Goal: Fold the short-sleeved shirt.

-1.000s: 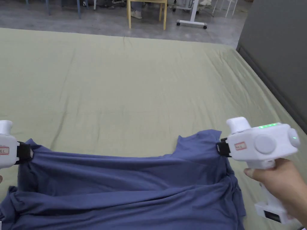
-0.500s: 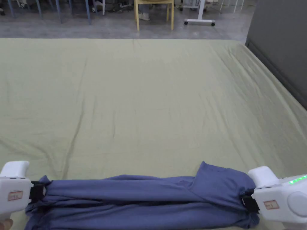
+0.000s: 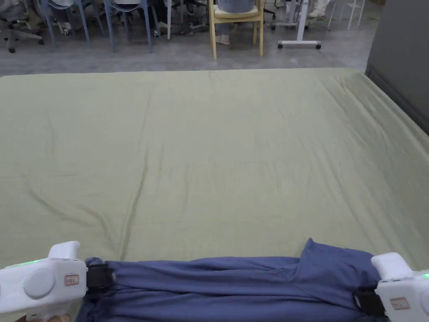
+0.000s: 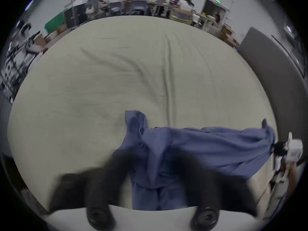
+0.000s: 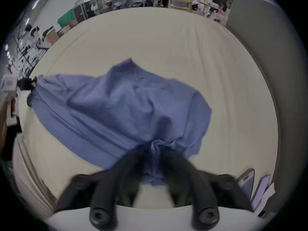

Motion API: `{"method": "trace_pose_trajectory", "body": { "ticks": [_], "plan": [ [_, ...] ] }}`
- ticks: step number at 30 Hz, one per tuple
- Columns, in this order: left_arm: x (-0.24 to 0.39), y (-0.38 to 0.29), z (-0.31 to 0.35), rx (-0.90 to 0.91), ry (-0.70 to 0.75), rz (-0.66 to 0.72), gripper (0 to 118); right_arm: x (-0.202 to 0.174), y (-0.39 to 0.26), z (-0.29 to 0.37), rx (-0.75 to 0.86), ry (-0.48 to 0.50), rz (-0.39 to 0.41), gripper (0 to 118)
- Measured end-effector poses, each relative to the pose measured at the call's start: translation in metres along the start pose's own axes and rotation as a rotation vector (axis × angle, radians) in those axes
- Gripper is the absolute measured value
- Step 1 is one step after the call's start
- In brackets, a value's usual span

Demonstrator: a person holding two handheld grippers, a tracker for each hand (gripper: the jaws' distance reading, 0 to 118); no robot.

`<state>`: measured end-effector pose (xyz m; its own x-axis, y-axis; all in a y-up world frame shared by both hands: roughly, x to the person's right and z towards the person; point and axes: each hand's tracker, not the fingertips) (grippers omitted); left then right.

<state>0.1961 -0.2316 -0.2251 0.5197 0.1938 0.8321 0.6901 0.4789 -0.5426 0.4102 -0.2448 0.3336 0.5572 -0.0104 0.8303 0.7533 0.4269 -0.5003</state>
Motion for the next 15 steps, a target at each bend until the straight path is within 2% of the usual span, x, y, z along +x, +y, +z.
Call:
{"method": "trace_pose_trajectory", "body": {
  "ticks": [1, 2, 3, 6, 7, 8, 9, 10, 11, 12, 14, 15],
  "plan": [
    [-0.003, -0.001, 0.019, 0.064, -0.072, 0.044, 107, -0.001, 0.001, 0.017, 0.031, 0.012, -0.02, 66],
    [-0.004, -0.005, 0.042, 0.202, -0.127, 0.057, 118, -0.004, 0.001, 0.032, 0.078, -0.02, -0.009, 115],
    [-0.001, -0.007, 0.06, 0.232, -0.161, 0.074, 118, -0.008, -0.002, 0.051, 0.221, -0.029, -0.005, 118],
    [0.001, -0.01, 0.087, 0.238, -0.142, 0.02, 118, -0.016, 0.003, 0.074, 0.273, 0.001, -0.053, 118],
    [0.004, -0.015, 0.092, 0.222, -0.11, -0.018, 118, -0.025, 0.008, 0.111, 0.269, 0.026, -0.078, 116],
    [0.007, -0.019, 0.094, 0.21, -0.085, -0.039, 118, -0.029, 0.009, 0.117, 0.269, 0.037, -0.094, 109],
    [0.015, -0.027, 0.105, 0.195, -0.077, -0.062, 116, -0.036, 0.008, 0.123, 0.273, 0.054, -0.109, 87],
    [0.017, -0.032, 0.107, 0.177, -0.085, -0.067, 95, -0.043, 0.007, 0.126, 0.275, 0.093, -0.108, 40],
    [0.017, -0.036, 0.106, 0.16, -0.118, -0.057, 17, -0.043, 0.005, 0.117, 0.276, 0.117, -0.107, 2],
    [0.015, -0.041, 0.1, 0.142, -0.161, -0.02, 0, -0.043, 0.0, 0.107, 0.299, 0.147, -0.115, 2],
    [-0.018, -0.043, 0.08, 0.09, -0.293, 0.091, 0, -0.05, -0.001, 0.107, 0.269, 0.29, -0.096, 2],
    [-0.032, -0.041, 0.074, 0.079, -0.336, 0.141, 0, -0.051, -0.005, 0.103, 0.271, 0.314, -0.098, 2]
  ]
}}
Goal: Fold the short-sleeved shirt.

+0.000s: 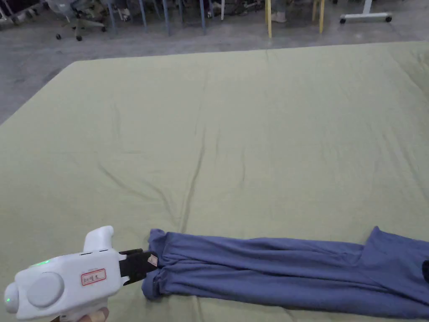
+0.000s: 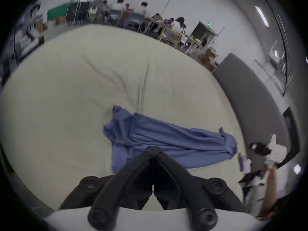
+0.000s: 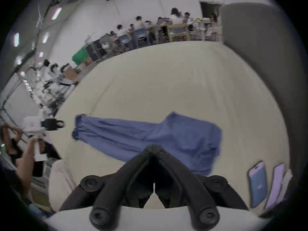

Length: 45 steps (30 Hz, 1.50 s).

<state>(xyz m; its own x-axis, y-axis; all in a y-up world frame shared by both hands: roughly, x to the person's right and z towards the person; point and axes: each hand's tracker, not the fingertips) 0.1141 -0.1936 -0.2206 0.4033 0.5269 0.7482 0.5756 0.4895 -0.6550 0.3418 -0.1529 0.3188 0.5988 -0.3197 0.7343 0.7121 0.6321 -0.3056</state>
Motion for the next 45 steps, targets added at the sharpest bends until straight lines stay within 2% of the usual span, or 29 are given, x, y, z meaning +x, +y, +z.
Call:
{"method": "trace_pose_trajectory", "body": {
  "ticks": [2, 3, 4, 5, 6, 7, 9, 11, 12, 13, 16, 17, 19, 20, 22, 23, 24, 25, 26, 27, 29, 32, 35, 37, 40, 45],
  "plan": [
    [-0.025, 0.008, 0.003, 0.022, -0.172, 0.145, 0, -0.003, -0.002, 0.003, 0.014, 0.007, 0.001, 2],
    [-0.05, 0.016, 0.003, 0.024, -0.309, 0.214, 1, -0.003, -0.001, 0.005, 0.012, 0.035, -0.004, 2],
    [-0.072, 0.022, 0.001, 0.021, -0.425, 0.286, 35, -0.002, -0.001, 0.005, 0.013, 0.073, -0.014, 2],
    [-0.085, 0.028, -0.003, 0.008, -0.489, 0.338, 110, 0.0, -0.001, 0.007, 0.015, 0.102, -0.024, 2],
    [-0.097, 0.034, -0.013, -0.043, -0.511, 0.367, 118, 0.002, 0.0, 0.008, 0.011, 0.13, -0.036, 2],
    [-0.113, 0.035, -0.015, -0.077, -0.518, 0.363, 118, 0.004, 0.0, 0.01, 0.014, 0.14, -0.04, 2],
    [-0.114, 0.033, -0.024, -0.028, -0.409, 0.384, 118, -0.005, 0.0, 0.014, 0.017, 0.145, -0.026, 2],
    [-0.114, 0.028, -0.023, -0.124, -0.319, 0.332, 118, -0.01, -0.002, 0.014, 0.016, 0.166, -0.022, 2],
    [-0.113, 0.027, -0.022, -0.173, -0.325, 0.322, 118, -0.009, -0.002, 0.014, 0.016, 0.184, -0.024, 2],
    [-0.106, 0.029, -0.05, -0.214, -0.355, 0.334, 118, -0.009, -0.003, 0.014, 0.016, 0.196, -0.028, 2],
    [-0.09, 0.035, -0.032, -0.131, -0.485, 0.308, 118, -0.011, -0.004, 0.01, 0.0, 0.226, -0.058, 2],
    [-0.092, 0.03, -0.069, -0.136, -0.529, 0.329, 118, -0.012, -0.004, 0.009, -0.002, 0.226, -0.059, 2],
    [-0.089, 0.026, -0.092, -0.208, -0.636, 0.455, 118, -0.013, -0.003, 0.006, -0.014, 0.229, -0.064, 2],
    [-0.086, 0.025, -0.097, -0.213, -0.651, 0.459, 118, -0.011, -0.003, 0.005, -0.016, 0.23, -0.067, 2],
    [-0.086, 0.025, -0.099, -0.161, -0.608, 0.341, 118, -0.011, -0.001, 0.004, -0.021, 0.228, -0.068, 2],
    [-0.086, 0.025, -0.099, -0.17, -0.613, 0.344, 117, -0.012, 0.0, 0.004, -0.02, 0.23, -0.068, 2],
    [-0.086, 0.025, -0.099, -0.188, -0.613, 0.369, 86, -0.013, 0.001, 0.004, -0.018, 0.235, -0.067, 2],
    [-0.061, 0.015, -0.114, -0.214, -0.557, 0.393, 5, -0.014, 0.002, 0.005, -0.016, 0.241, -0.065, 2],
    [-0.059, 0.014, -0.115, -0.23, -0.443, 0.365, 5, -0.015, 0.002, 0.005, -0.016, 0.244, -0.061, 2],
    [-0.06, 0.015, -0.111, -0.233, -0.391, 0.364, 5, -0.016, 0.003, 0.005, -0.016, 0.245, -0.054, 2],
    [-0.051, 0.013, -0.108, -0.209, -0.457, 0.352, 5, -0.013, 0.002, 0.005, -0.016, 0.245, -0.045, 2],
    [-0.05, 0.025, -0.089, -0.172, -0.456, 0.349, 5, -0.013, 0.002, 0.004, -0.017, 0.243, -0.045, 2],
    [-0.086, 0.035, -0.057, -0.117, -0.38, 0.295, 5, -0.013, 0.001, 0.002, -0.018, 0.252, -0.051, 2],
    [-0.094, 0.035, -0.037, -0.099, -0.362, 0.317, 5, -0.015, 0.001, 0.002, -0.016, 0.257, -0.047, 2],
    [-0.125, 0.054, -0.02, -0.069, -0.222, 0.326, 5, -0.019, 0.001, 0.002, -0.007, 0.266, -0.046, 2],
    [-0.104, 0.046, 0.004, -0.107, 0.001, 0.32, 5, -0.026, -0.003, -0.001, -0.009, 0.266, -0.036, 2]
  ]
}}
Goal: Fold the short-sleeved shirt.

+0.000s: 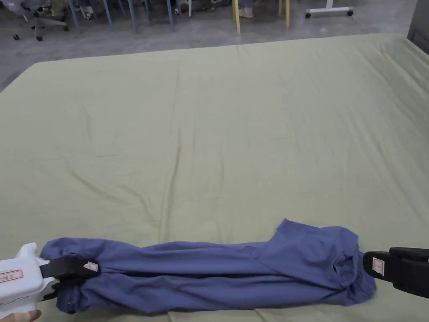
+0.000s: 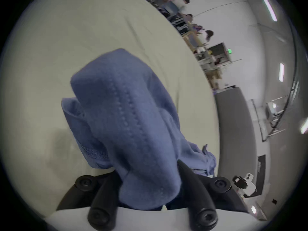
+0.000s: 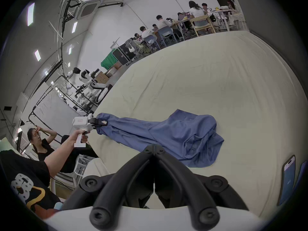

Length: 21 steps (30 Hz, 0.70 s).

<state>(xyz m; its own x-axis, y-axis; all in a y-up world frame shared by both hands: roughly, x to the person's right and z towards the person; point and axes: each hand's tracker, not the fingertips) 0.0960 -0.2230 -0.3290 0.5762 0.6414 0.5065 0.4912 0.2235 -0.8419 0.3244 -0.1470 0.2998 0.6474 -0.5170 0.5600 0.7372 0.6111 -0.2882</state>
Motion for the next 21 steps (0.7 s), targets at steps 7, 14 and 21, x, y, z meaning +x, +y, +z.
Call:
{"method": "trace_pose_trajectory", "body": {
  "ticks": [7, 14, 21],
  "plan": [
    [0.137, -0.062, -0.022, 0.098, 0.059, -0.356, 5, -0.005, -0.003, -0.008, -0.03, -0.015, 0.006, 2],
    [0.188, -0.122, -0.145, -0.083, 0.227, -0.453, 7, -0.01, -0.002, -0.002, -0.02, 0.002, 0.012, 2],
    [0.179, -0.138, -0.146, -0.076, -0.146, -0.257, 118, 0.0, -0.01, 0.0, -0.04, 0.007, -0.007, 2]
  ]
}}
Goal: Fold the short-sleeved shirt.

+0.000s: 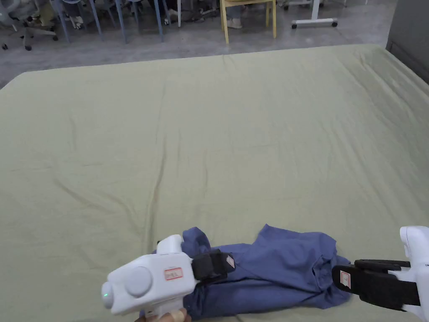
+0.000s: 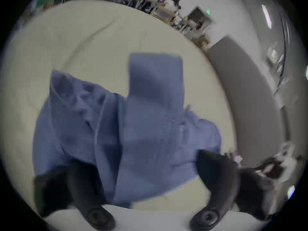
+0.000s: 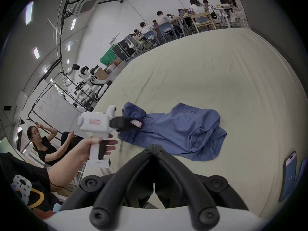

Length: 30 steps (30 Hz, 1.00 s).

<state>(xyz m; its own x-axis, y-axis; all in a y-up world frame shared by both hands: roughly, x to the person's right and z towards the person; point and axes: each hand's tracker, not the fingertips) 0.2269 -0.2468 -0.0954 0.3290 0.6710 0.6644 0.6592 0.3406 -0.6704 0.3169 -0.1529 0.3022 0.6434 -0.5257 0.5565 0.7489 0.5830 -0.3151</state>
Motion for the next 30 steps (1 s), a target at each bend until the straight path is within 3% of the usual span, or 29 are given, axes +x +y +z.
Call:
{"method": "trace_pose_trajectory", "body": {
  "ticks": [3, 4, 6, 9, 12, 16, 19, 21, 27, 30],
  "plan": [
    [-0.001, 0.01, 0.043, 0.101, -0.052, 0.04, 118, 0.005, -0.003, -0.002, -0.002, 0.009, -0.014, 2],
    [-0.003, 0.012, 0.06, 0.149, -0.053, 0.025, 109, 0.007, -0.004, -0.003, -0.001, 0.009, -0.024, 2],
    [-0.006, 0.012, 0.084, 0.226, 0.044, 0.006, 0, 0.009, -0.006, -0.005, 0.0, 0.018, -0.039, 2],
    [-0.004, 0.012, 0.082, 0.242, 0.367, -0.124, 0, 0.01, -0.007, -0.005, 0.003, 0.028, -0.049, 2],
    [-0.007, 0.008, 0.052, 0.137, 0.419, -0.172, 0, 0.01, -0.008, -0.004, 0.003, 0.026, -0.043, 2],
    [0.006, -0.004, 0.006, 0.044, 0.32, -0.202, 0, 0.013, -0.011, 0.003, 0.01, 0.023, -0.051, 2],
    [0.035, -0.022, -0.037, -0.037, 0.347, -0.338, 0, 0.015, -0.013, 0.006, 0.008, 0.012, -0.066, 2],
    [0.054, -0.032, -0.062, -0.048, 0.365, -0.344, 0, 0.016, -0.015, 0.006, 0.005, 0.005, -0.07, 2],
    [0.111, -0.053, -0.082, -0.156, 0.15, -0.387, 0, 0.013, -0.018, 0.007, -0.004, 0.008, -0.086, 2],
    [0.118, -0.052, -0.069, -0.149, -0.011, -0.313, 0, 0.009, -0.016, 0.007, 0.001, 0.005, -0.077, 2]
  ]
}}
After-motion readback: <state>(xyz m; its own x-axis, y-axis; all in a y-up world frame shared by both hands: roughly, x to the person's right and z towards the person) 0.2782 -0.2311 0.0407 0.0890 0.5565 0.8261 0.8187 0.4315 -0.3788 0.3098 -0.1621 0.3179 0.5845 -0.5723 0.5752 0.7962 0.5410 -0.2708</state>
